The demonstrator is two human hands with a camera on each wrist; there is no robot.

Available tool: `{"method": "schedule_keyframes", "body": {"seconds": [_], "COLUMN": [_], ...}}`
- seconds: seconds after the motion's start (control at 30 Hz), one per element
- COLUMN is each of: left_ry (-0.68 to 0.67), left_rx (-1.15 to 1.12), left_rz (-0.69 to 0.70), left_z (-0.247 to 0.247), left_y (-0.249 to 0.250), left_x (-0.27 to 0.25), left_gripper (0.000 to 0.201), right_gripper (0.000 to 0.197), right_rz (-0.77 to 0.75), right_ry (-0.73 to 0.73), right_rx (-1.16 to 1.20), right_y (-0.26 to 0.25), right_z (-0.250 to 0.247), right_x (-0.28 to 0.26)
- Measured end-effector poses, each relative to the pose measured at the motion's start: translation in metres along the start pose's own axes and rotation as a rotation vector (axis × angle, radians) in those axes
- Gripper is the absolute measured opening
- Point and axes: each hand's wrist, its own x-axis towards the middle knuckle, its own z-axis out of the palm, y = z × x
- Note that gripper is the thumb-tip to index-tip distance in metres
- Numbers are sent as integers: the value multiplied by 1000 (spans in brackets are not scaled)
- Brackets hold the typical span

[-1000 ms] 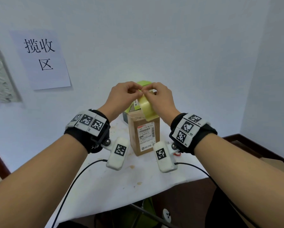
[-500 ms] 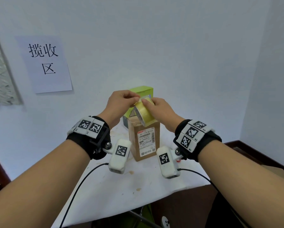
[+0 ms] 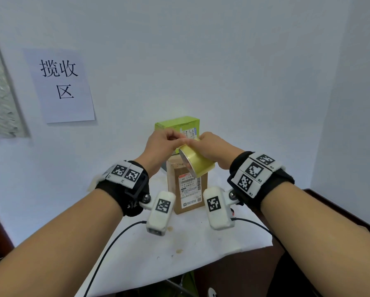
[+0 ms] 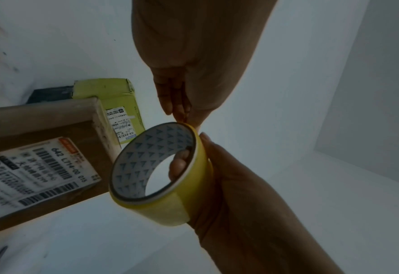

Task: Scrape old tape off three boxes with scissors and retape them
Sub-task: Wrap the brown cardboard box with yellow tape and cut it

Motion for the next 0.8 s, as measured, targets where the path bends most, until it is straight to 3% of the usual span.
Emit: {"method": "schedule_keyframes", "body": {"seconds": [0.27, 0.4, 0.5, 0.57, 0.7, 0.8], "left_ry": [-23, -9, -33, -61, -97, -121], "left_rx": [26, 46, 37, 4, -26, 5], "left_rz": [3, 6, -28, -65, -101, -137], "left_z": [6, 6, 5, 5, 6, 7], "left_y": [-8, -9, -15, -19, -27, -35], "left_x": [-5, -4, -6, -9, -9, -9], "left_gripper": [8, 9, 4, 3, 1, 4], "right_gripper": [59, 37, 36, 40, 17, 15], "right_rz": [100, 193, 264, 246, 164, 183], "right_ry": [-126, -172, -177, -157, -88, -6], "right_rx": [-144, 97, 249, 242, 412, 404], "right_y": [1, 10, 17, 25, 42, 50], "right_z": [-3, 2, 6, 13, 28, 35], "right_x": [-10, -13, -19, -19, -17, -16]}}
